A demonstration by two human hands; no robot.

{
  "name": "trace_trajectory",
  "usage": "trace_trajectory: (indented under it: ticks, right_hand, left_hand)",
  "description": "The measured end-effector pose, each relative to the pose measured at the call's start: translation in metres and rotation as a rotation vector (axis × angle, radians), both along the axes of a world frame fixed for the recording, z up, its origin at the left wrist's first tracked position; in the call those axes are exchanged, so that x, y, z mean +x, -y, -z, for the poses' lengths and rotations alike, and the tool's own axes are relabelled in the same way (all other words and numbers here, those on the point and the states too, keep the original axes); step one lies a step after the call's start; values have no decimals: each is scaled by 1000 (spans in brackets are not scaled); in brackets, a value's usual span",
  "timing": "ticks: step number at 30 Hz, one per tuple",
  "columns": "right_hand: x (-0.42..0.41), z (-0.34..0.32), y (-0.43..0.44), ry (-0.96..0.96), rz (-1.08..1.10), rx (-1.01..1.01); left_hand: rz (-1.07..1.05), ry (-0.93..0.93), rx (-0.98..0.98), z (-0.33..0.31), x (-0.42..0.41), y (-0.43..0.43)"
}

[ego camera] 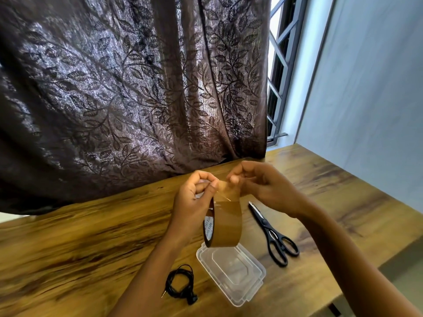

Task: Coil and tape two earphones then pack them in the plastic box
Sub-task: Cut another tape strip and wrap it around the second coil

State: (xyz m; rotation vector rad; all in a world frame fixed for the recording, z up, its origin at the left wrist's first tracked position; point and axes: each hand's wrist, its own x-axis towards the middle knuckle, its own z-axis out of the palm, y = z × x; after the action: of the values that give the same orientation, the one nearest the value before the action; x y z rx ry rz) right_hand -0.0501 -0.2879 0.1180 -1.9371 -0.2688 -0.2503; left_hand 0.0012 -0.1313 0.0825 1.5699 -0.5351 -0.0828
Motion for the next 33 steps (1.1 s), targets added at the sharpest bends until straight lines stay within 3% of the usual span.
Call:
trace_trajectory:
  ticks: [7,13,15,18,22,26,33]
  right_hand:
    - [1,8,6,0,110,132]
    - [-4,58,31,-189,445,207]
    - [-8,90,45,-268,577,83]
    - [-18,133,62,-411,721,-280]
    - [-35,177,69,-548,749,-598]
    - [-40,197,69,-579,758,-729]
    - [-35,195,69,-585,737,-785]
  left_hand:
    - [30,33,2,2,1,2]
    - [59,11,37,6,3,2]
    - [63,2,31,8,3,1]
    - [90,-34,-8,9,0,1]
    - [104,-59,-27,10,-2,3]
    - [91,-62,-11,11,-2,5]
    - [76,-59,-25,10,-2,6]
